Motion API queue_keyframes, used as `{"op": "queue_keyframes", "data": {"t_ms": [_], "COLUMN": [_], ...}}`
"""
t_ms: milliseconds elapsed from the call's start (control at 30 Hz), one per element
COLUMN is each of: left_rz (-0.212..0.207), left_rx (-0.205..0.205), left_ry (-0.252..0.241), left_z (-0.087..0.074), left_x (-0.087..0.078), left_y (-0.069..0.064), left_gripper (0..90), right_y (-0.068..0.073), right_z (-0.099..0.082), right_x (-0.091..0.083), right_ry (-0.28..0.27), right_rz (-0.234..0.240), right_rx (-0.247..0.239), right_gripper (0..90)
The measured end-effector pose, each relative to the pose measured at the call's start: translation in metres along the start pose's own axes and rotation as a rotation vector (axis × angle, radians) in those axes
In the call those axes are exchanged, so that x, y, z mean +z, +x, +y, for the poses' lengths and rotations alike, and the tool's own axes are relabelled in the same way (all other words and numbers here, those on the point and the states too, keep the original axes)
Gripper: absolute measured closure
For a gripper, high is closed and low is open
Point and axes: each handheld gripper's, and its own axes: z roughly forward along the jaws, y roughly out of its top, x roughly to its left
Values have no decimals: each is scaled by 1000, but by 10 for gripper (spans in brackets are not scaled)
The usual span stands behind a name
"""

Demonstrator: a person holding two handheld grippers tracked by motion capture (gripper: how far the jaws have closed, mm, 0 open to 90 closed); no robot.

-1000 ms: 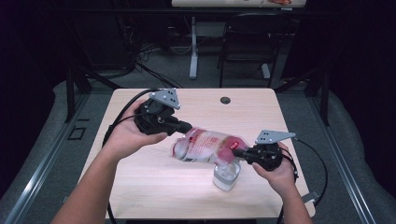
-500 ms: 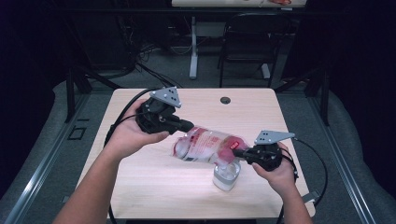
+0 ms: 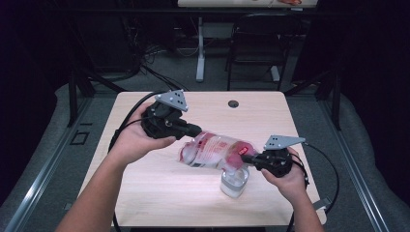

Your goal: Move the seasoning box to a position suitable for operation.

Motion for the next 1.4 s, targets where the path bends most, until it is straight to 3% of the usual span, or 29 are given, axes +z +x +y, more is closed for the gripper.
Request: {"op": "queue_keyframes", "data": {"t_ms": [1400], "left_rz": [-18], "left_rx": [-15], "left_ry": [-11], "left_z": [-8], "left_x": [12], "left_y": [-2], "left_gripper": [713], "right_y": [-1], "right_z": [0], "right_x": [0], "right_ry": [26], "right_rz": [-7], "right_rx": [-1], "right_gripper": [900]}}
